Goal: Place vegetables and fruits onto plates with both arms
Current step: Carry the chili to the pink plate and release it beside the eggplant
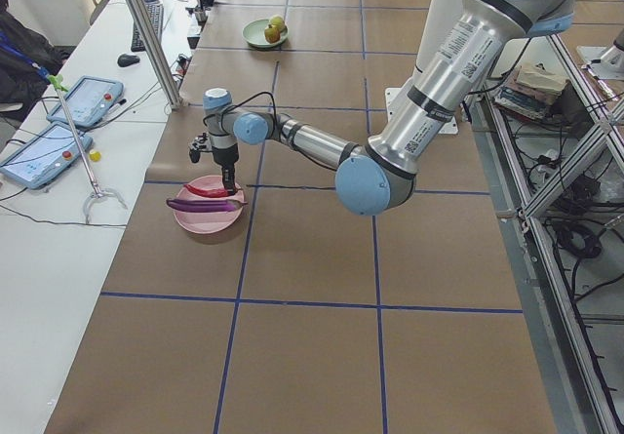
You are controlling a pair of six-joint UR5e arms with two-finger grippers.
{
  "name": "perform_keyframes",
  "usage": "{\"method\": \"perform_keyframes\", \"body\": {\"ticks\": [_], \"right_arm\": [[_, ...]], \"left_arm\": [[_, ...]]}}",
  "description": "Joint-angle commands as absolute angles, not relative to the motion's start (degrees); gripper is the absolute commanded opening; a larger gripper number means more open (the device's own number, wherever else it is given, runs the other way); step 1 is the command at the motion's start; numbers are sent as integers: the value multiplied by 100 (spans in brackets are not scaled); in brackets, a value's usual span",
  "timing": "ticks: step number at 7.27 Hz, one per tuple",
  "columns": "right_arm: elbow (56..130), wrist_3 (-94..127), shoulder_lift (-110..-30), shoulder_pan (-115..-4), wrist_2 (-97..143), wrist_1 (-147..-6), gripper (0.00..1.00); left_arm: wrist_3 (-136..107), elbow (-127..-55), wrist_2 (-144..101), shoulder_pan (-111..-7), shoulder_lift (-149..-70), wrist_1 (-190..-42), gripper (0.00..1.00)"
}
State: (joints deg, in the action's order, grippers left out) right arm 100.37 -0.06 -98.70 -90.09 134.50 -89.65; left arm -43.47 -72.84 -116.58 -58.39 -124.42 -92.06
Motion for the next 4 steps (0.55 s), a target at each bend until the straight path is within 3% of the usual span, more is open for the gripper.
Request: {"method": "perform_keyframes", "body": {"ticks": [1,4], "right_arm": [[10028,-9,-9870,-9009,13439,-8965,100],[10028,-26,-9870,-9009,13438,-8965,100]], "left_arm": [[-3084,-7478,-12615,-6543,-12350,-9124,100],[-860,-8365,-12981,-7538,-10974,-9114,100]]}}
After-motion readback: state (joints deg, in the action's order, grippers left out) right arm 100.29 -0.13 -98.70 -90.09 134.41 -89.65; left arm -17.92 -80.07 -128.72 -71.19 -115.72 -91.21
